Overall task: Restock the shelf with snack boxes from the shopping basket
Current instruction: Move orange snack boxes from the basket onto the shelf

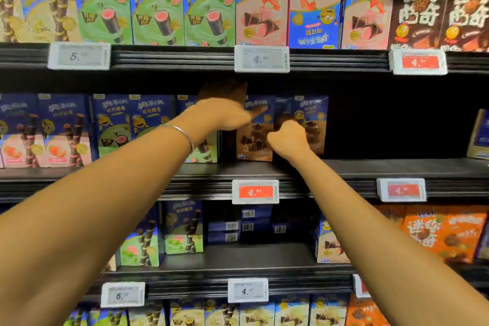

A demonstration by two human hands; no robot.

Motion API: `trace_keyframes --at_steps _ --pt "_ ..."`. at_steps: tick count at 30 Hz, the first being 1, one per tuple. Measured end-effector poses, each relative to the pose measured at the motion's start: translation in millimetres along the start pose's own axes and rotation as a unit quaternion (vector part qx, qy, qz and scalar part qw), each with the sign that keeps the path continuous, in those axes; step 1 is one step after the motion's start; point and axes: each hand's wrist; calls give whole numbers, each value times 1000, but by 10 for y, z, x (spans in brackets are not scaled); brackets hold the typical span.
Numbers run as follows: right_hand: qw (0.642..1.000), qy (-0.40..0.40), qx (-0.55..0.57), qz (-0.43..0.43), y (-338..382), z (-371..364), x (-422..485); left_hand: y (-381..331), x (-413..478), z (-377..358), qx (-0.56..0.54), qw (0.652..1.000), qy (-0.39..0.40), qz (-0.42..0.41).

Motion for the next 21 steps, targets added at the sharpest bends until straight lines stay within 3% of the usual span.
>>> trace_keyframes --at_steps 6,12,21 --pt "1000 14 -22 -5 72 -193 73 67 476 -75 -94 994 59 -7" --pt "999 5 -42 22 103 -309 125 137 667 -111 -83 990 111 -26" --pt "997 12 -80 20 201 -359 282 34 660 -82 -93 987 120 -51"
Point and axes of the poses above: each hand's wrist, its own x-axis towards the middle knuckle, its own z-axis out of the back of the hand, y = z × x, and after that the axes turned 4 degrees about z, right-handed
